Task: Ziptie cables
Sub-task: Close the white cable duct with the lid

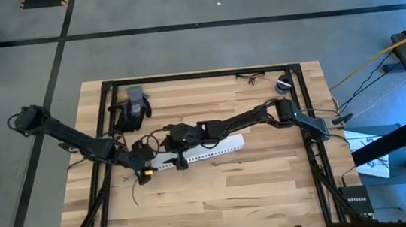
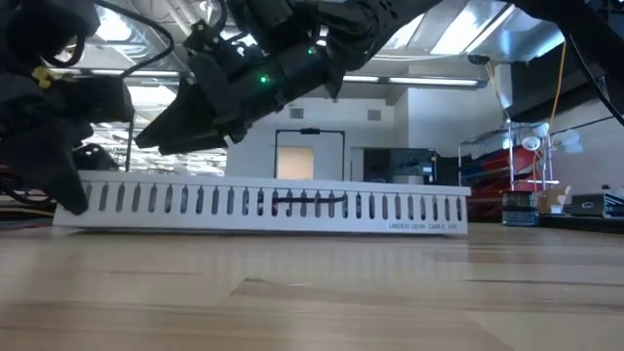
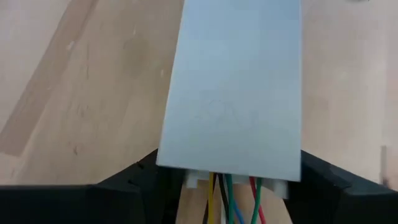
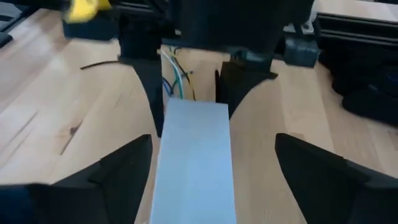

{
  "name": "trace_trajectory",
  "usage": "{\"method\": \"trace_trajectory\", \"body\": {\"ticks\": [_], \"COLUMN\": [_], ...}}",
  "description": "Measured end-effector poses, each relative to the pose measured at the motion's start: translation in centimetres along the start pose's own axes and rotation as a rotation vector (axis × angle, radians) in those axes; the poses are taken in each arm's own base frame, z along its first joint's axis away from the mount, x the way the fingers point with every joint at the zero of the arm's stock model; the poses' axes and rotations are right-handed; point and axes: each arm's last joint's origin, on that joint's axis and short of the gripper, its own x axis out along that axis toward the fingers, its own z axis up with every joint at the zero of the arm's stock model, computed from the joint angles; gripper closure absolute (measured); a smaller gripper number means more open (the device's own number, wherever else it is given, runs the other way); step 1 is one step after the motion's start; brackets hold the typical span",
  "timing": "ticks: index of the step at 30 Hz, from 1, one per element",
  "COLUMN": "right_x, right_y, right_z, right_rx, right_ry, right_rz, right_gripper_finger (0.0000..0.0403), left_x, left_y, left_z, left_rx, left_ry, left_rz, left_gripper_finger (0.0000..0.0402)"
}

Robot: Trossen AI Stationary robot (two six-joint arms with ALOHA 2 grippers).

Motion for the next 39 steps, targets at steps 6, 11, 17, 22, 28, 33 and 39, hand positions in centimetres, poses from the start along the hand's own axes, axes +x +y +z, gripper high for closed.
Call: {"method": "trace_trajectory", "body": {"ticks": [6, 11, 17, 22, 28, 33, 39], "right_x": [0.0, -0.9, -3.0, -3.2, -3.0, -2.9, -2.9], "right_y": [0.0, 0.0, 0.0, 0.1, 0.2, 0.1, 0.2], "right_z": [-0.2, 0.2, 1.7, 1.1, 0.7, 0.9, 0.9], "right_rx": [0.002, -0.021, -0.044, -0.044, -0.039, -0.041, -0.041], "right_ry": [0.025, 0.064, 0.107, 0.175, 0.193, 0.173, 0.171], "right_rz": [0.003, -0.025, -0.064, -0.065, -0.056, -0.053, -0.053], "right_gripper_finger": [0.0072, 0.0072, 0.0072, 0.0073, 0.0114, 0.0172, 0.0218], "left_x": [-0.1, -1.9, -3.3, -3.4, -2.1, -1.0, -0.7], "left_y": [0.1, 0.1, 0.1, -0.2, -0.4, -0.2, -0.1], "left_z": [0.2, 0.9, 1.0, -0.5, -2.9, -4.2, -4.6], "left_rx": [0.07, 0.087, 0.087, 0.121, 0.12, 0.089, 0.069], "left_ry": [0.035, 0.112, 0.123, 0.11, -0.012, -0.077, -0.101], "left_rz": [0.012, 0.067, 0.085, 0.145, 0.117, 0.044, 0.021], "left_gripper_finger": [0.0127, 0.0122, 0.013, 0.0145, 0.017, 0.0199, 0.0228]}}
